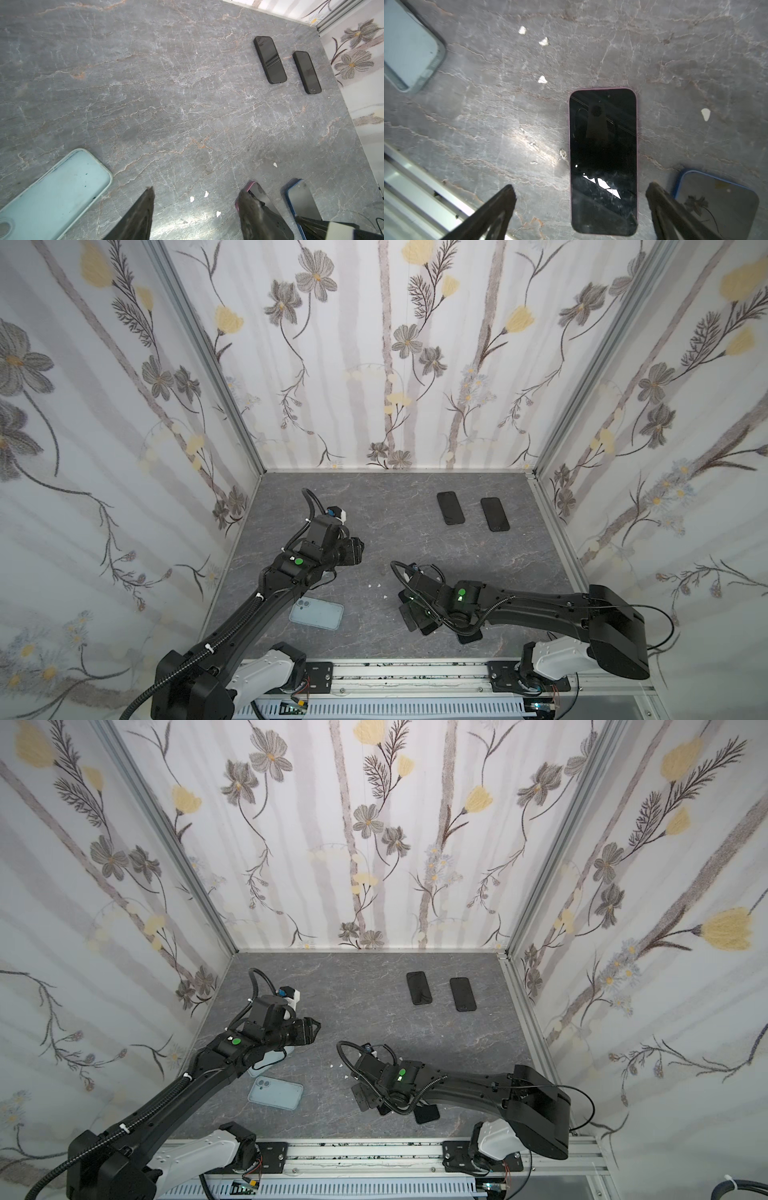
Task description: Put the phone into the phone case
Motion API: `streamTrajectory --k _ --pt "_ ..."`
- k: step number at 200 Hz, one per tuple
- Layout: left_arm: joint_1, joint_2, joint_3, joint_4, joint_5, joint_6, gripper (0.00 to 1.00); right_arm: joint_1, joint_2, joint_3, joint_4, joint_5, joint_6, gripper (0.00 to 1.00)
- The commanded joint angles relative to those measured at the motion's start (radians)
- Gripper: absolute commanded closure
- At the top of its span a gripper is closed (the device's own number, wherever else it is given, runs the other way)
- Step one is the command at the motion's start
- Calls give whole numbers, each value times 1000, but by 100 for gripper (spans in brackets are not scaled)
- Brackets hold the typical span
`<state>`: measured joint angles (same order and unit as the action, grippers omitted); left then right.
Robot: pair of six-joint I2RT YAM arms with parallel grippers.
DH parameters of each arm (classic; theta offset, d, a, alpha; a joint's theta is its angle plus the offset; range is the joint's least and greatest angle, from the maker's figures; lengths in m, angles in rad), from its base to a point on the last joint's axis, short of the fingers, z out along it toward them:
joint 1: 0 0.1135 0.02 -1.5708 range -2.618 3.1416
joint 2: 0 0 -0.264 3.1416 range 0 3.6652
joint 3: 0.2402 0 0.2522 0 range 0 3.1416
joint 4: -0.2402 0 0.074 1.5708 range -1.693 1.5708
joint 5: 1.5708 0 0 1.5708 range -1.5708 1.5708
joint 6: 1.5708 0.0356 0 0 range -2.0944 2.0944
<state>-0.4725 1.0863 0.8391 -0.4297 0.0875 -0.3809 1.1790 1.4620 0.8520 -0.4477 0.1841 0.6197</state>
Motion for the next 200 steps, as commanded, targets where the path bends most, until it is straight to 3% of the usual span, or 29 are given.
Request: streamTrajectory --k 1,59,149,200 --pt "1 -1 -9 -13 8 -21 36 0 44 -1 -10 40 62 0" --pt "1 -3 -26 -9 11 -19 36 -15 104 -11 12 -48 28 1" --pt "1 -8 -47 1 19 -12 36 -38 177 -5 -36 -79 40 9" --pt "2 2 -49 12 26 -3 36 -38 211 -7 -67 -68 19 24"
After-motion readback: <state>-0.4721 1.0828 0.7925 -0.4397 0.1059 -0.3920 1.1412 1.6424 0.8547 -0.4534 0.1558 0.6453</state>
